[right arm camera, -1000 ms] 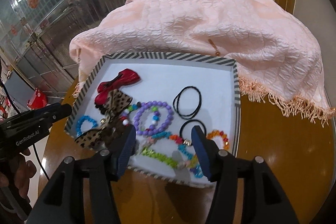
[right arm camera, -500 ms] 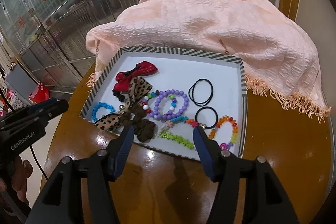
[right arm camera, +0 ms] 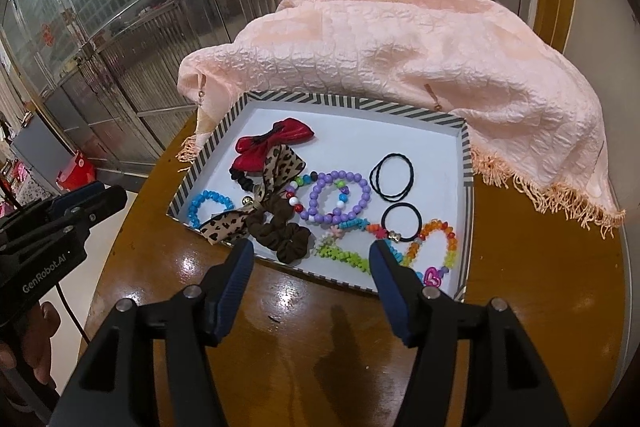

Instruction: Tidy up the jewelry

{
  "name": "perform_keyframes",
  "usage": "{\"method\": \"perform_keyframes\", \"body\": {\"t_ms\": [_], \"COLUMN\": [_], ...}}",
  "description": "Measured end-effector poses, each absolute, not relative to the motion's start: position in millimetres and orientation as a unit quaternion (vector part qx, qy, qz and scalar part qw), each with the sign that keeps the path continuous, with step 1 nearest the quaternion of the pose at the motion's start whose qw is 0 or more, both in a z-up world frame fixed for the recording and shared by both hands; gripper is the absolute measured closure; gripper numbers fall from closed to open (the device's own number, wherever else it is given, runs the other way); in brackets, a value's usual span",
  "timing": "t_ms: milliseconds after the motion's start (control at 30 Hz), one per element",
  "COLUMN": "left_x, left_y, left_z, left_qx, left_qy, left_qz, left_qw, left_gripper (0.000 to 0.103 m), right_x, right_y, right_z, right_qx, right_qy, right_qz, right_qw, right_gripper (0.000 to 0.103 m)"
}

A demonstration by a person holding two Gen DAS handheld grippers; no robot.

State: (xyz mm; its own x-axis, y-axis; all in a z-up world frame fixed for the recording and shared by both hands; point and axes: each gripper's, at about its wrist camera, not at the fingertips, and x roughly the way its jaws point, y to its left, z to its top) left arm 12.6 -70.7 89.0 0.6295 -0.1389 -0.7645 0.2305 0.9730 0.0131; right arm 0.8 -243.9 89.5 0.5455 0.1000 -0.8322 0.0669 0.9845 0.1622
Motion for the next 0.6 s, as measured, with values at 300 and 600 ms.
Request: {"method": "perform_keyframes", "body": {"t_ms": [300, 600], "left_x": [10.5, 12.5], "left_y": [-69.0, -64.9], "left_z": [86.3, 83.2], "left_qx": [0.058, 0.057], "left_qy": [0.416, 0.419], "left_qz": [-0.103, -0.101], "left_qw": [0.902, 0.9], "left_gripper": [0.086, 0.086], "right_x": [0.4, 4.9], "right_y": [-243.6, -238.7], "right_z": [89.2, 86.0], "right_qx": [0.089, 0.085], "right_qy": [0.478, 0.482], "right_qz": [0.008, 0.011], "right_qw": [0.874, 0.872], "right_gripper": [0.039, 0.038]}}
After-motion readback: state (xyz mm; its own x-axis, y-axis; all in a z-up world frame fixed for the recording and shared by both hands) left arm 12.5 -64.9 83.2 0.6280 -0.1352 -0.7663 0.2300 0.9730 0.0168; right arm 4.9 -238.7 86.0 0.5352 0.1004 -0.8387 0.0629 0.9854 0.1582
